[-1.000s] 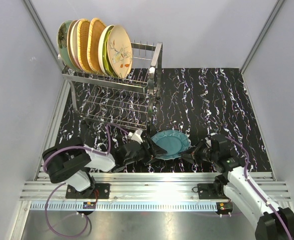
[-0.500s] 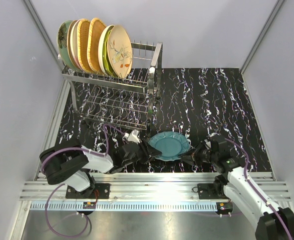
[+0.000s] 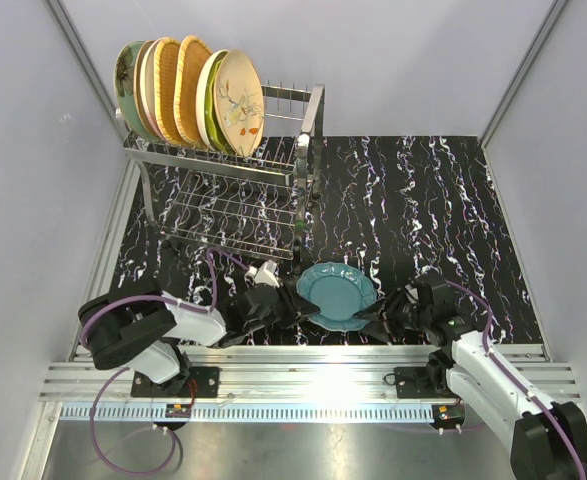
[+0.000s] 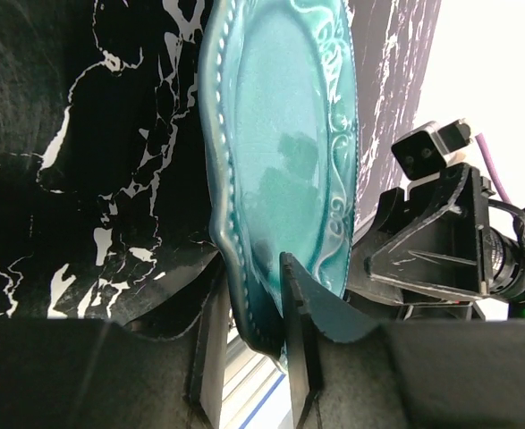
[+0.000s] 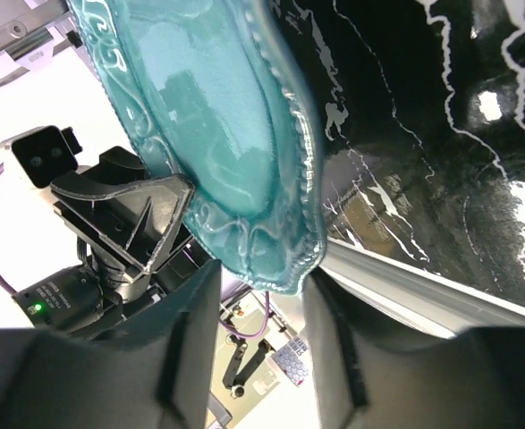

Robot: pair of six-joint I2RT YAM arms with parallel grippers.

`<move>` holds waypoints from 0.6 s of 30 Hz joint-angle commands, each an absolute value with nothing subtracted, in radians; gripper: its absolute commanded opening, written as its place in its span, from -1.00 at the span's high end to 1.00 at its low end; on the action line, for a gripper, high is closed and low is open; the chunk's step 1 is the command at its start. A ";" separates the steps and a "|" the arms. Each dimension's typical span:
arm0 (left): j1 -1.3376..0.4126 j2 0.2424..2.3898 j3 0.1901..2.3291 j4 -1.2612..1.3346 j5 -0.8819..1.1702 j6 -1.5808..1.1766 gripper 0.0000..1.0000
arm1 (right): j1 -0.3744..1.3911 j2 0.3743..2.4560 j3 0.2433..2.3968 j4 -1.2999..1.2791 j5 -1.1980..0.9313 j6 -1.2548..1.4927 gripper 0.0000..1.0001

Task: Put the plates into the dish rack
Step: Pass the plate from the right arm to the left

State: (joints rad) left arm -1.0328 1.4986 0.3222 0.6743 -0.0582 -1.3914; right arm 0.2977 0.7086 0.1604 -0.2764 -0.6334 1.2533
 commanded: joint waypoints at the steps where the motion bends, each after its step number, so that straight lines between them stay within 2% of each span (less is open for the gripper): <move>1: -1.038 1.453 0.334 0.765 -0.066 -1.359 0.77 | 0.305 0.713 0.170 -0.227 -0.641 1.232 0.00; 11: -1.043 1.375 0.325 0.710 -0.063 -1.298 0.90 | 0.305 0.727 0.195 -0.343 -0.620 1.183 -0.35; 14: -1.048 1.323 0.342 0.623 -0.074 -1.250 1.00 | 0.305 0.709 0.207 -0.391 -0.594 1.161 -0.45; 18: -1.057 1.247 0.368 0.461 -0.103 -1.175 1.00 | 0.305 0.695 0.258 -0.440 -0.540 1.131 -0.49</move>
State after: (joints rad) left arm -1.0424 1.3201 0.3180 0.4755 -0.0673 -1.2633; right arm 0.3012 0.7094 0.1864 -0.3958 -0.5896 1.1770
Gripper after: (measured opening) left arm 0.216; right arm 0.743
